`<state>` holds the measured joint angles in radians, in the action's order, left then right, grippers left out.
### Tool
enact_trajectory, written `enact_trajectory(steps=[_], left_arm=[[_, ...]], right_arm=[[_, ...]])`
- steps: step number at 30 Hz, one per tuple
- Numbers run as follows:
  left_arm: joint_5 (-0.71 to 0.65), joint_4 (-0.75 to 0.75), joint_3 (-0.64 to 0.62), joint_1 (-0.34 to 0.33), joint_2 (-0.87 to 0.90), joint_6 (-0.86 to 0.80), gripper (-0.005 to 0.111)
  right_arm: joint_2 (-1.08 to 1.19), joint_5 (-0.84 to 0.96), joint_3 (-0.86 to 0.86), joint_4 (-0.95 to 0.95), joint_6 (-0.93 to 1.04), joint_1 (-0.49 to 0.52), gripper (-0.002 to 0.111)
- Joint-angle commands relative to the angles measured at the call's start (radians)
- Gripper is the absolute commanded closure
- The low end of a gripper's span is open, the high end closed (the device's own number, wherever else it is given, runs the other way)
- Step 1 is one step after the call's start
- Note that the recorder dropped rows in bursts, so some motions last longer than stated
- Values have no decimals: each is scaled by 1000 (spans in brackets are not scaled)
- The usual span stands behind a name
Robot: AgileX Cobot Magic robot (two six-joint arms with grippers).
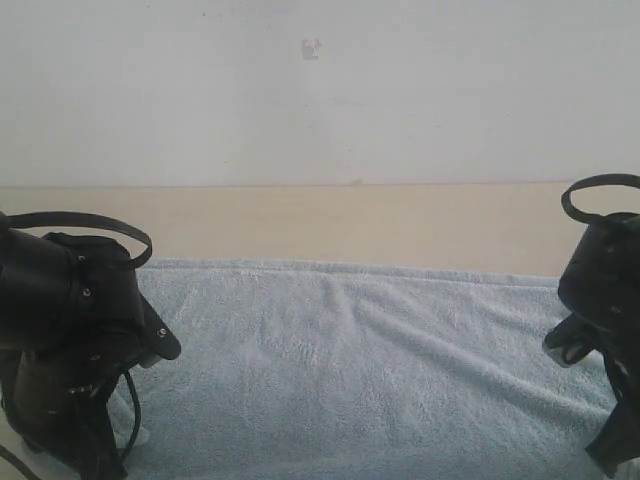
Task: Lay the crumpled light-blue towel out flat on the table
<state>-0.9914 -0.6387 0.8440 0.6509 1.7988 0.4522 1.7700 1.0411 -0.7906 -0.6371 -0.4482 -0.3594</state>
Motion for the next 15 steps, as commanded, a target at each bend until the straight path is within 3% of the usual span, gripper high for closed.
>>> enact_trajectory(steps=[1, 6, 11, 13, 15], left_arm=[[5, -1, -7, -2, -7, -5, 103], [4, 3, -7, -2, -7, -23, 96], [4, 27, -7, -2, -7, -23, 45], [11, 26, -5, -2, -7, -23, 34], [25, 25, -5, -2, -7, -23, 31]], right_arm=[[-14, -1, -25, 10, -27, 1, 53], [-36, -23, -40, 57, -29, 1, 53], [-147, -80, -40, 142, -9, 1, 53], [-183, -97, -40, 169, -7, 1, 53], [-213, -119, -40, 214, 15, 1, 53]])
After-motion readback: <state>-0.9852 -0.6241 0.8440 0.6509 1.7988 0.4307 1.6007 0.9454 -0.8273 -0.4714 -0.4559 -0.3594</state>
